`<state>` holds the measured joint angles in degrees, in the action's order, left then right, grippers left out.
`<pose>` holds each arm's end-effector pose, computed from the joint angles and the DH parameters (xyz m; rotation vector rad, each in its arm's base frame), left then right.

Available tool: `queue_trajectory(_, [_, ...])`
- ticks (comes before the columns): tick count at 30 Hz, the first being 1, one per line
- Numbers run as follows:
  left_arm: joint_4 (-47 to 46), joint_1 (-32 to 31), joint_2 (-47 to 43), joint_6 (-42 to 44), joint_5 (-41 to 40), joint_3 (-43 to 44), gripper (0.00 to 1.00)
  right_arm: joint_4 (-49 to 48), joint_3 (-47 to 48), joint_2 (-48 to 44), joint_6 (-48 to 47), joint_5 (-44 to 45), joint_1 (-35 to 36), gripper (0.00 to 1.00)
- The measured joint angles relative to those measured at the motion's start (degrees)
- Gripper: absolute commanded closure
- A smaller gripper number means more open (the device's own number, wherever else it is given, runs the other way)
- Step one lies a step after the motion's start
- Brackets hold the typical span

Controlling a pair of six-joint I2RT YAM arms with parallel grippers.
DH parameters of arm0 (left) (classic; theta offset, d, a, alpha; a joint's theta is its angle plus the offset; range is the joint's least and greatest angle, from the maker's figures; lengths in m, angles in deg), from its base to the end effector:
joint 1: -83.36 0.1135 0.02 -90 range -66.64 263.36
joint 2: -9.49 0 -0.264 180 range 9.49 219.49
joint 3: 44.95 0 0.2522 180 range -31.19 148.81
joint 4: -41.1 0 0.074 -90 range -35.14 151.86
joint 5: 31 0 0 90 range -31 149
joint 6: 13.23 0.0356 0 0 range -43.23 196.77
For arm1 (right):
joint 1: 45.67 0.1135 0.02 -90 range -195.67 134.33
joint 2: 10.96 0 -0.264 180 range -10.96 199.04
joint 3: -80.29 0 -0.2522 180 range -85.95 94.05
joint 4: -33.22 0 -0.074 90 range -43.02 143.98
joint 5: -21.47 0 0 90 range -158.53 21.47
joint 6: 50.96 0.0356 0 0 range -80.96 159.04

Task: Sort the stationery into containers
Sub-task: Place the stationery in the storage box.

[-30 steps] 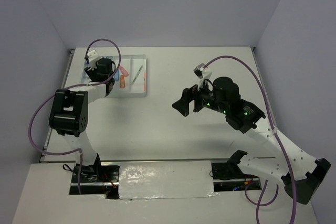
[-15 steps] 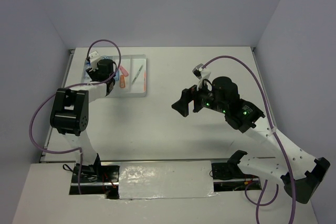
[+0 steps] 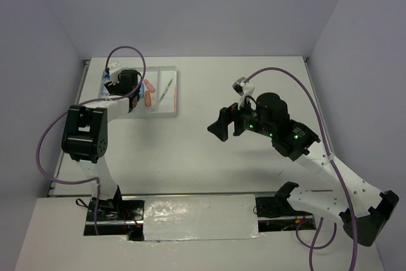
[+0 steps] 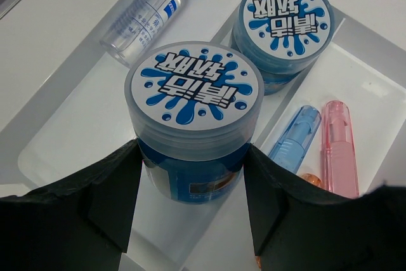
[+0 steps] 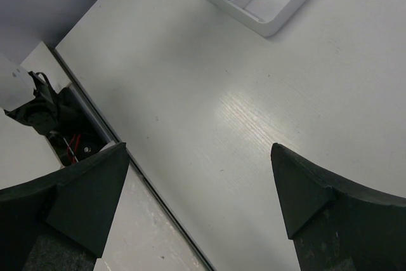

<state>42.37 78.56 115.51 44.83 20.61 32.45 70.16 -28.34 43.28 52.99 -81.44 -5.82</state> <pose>0.4030 -0.0117 0.1957 -0.8369 1.7981 0.2878 0.1554 0.1400 0.3652 -0.6014 1.9080 0.8352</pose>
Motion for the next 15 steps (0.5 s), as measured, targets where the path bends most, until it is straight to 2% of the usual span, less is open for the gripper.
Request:
queue_trajectory(11, [3.28, 0.00, 0.26, 0.09, -0.17, 0.98, 0.88, 0.02, 0.00, -0.33, -0.26, -0.02, 0.00, 0.00])
queue_trajectory(12, [3.48, 0.00, 0.26, 0.07, -0.07, 0.98, 0.81, 0.02, 0.00, -0.37, -0.31, -0.04, 0.00, 0.00])
queue_trajectory(15, [3.85, 0.00, 0.26, 0.04, 0.02, 0.98, 0.78, 0.02, 0.00, -0.50, -0.35, -0.04, 0.00, 0.00])
